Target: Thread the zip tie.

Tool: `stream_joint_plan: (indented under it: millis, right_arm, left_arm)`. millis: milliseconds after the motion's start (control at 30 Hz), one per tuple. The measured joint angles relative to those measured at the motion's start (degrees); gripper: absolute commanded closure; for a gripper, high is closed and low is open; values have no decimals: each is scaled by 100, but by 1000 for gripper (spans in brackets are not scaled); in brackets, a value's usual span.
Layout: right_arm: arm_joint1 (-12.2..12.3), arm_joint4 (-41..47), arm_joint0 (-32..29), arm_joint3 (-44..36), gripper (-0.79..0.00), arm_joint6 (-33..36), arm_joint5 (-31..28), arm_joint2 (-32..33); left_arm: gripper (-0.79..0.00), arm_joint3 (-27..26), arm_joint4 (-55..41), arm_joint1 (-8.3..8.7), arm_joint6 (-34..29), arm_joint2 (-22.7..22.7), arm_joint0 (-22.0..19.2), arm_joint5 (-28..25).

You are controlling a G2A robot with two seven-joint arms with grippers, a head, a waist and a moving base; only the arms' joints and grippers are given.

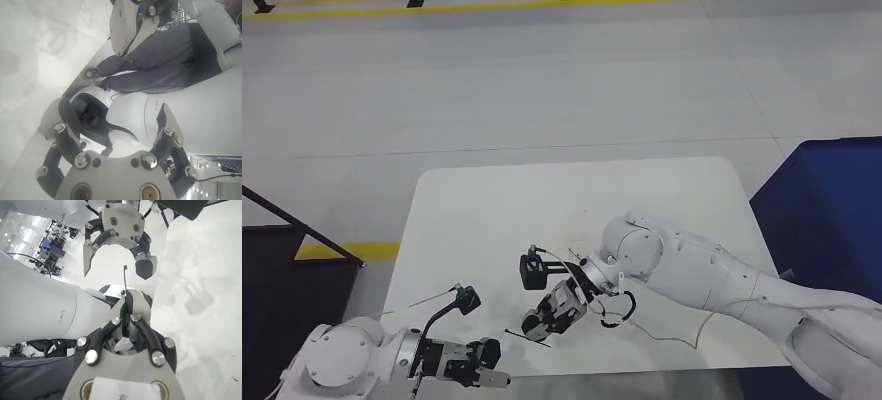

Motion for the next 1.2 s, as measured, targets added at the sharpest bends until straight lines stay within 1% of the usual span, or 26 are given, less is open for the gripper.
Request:
stream_joint_plan:
  millis: [233, 300, 367, 433, 467, 533, 600, 700, 967, 1000, 1033, 1200]
  right_arm:
    - [0, 0, 0, 0, 0, 0, 0, 0]
    - [-27, -15, -69, 28, 0, 80, 80, 1]
    - [-45, -16, -181, 40, 0, 360, 360, -1]
    - [-44, -12, -188, 37, 0, 422, 423, 1]
    - [-44, 0, -211, 15, 0, 392, 411, 6]
    - [-43, 35, -323, -31, 0, 327, 376, 33]
    - [-39, 60, -373, -71, 0, 363, 376, 69]
    - [-25, 74, -391, -127, 0, 401, 404, 144]
    - [25, 258, -469, -143, 0, 536, 540, 324]
    - [23, 284, -475, -132, 0, 559, 563, 336]
    - [15, 311, -482, -123, 0, 573, 578, 354]
    - [-22, 350, -511, -81, 0, 613, 617, 385]
  left_arm:
    - [-785, 0, 0, 0, 0, 0, 0, 0]
    - [-785, 44, -5, -16, 69, -71, -50, -67]
    - [-785, 84, 39, -25, 555, -366, -111, -258]
    - [-785, 84, 47, -24, 1049, -436, -109, -281]
    - [-785, 74, 58, -19, 1098, -408, -90, -258]
    - [-785, 81, -57, -2, 864, -296, -88, -124]
    - [-785, 120, -274, 14, 730, -313, -151, -49]
    - [-785, 91, -141, 36, 787, -291, -158, -83]
    - [-785, -174, 60, 76, 938, -121, 76, -298]
    - [-754, -195, 71, 81, 965, -112, 107, -324]
    - [-699, -213, 65, 88, 985, -105, 138, -342]
    - [-668, -253, 15, 118, 1016, -88, 193, -361]
